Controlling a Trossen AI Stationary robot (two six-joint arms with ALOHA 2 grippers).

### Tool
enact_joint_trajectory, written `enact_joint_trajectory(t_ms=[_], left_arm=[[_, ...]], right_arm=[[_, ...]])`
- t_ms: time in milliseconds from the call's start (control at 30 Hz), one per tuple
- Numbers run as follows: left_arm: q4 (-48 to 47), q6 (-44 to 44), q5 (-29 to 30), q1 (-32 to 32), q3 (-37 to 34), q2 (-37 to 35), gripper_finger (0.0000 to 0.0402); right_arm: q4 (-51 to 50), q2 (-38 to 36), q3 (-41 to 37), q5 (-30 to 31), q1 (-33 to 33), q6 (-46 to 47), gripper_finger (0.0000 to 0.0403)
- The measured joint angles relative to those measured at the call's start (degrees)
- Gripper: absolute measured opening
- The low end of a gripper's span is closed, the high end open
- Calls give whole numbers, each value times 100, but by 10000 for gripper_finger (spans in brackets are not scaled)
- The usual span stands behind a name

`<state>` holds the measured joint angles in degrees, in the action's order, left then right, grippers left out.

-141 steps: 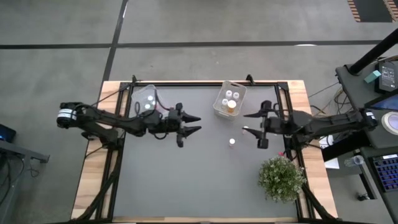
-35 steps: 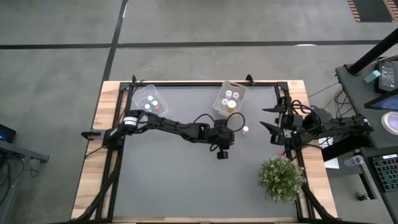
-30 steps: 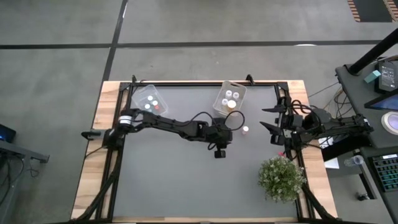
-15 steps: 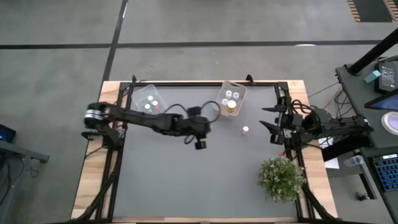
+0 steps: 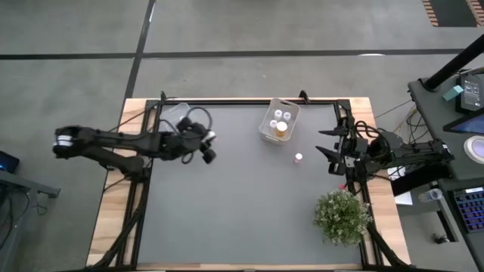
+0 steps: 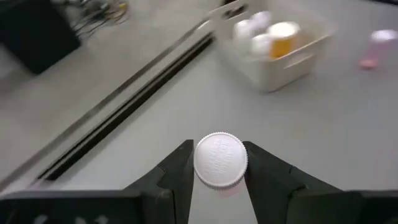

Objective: Pick and place medicine bottles into bin by pill shape (circle, oval)
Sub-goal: Put the bottom violet pill bottle into the transparent bin

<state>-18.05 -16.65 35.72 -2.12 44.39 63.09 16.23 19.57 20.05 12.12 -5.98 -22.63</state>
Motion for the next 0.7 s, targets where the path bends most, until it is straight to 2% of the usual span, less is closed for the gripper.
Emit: enact_joint_trajectory(t_ms=[167, 367, 533, 700], left_arm=[[-649, -510, 276, -380, -592, -903, 109], [-692, -840, 265, -856, -1331, -1554, 109], [-591, -1005, 267, -1146, -1719, -1630, 109], [-153, -982, 269, -1371, -1940, -1299, 109]], right_arm=[[-3, 0, 0, 0, 0, 2, 219], [-3, 0, 0, 0, 0, -37, 219], [-5, 2, 0, 0, 0, -35, 219], [-5, 4, 0, 0, 0, -39, 219]])
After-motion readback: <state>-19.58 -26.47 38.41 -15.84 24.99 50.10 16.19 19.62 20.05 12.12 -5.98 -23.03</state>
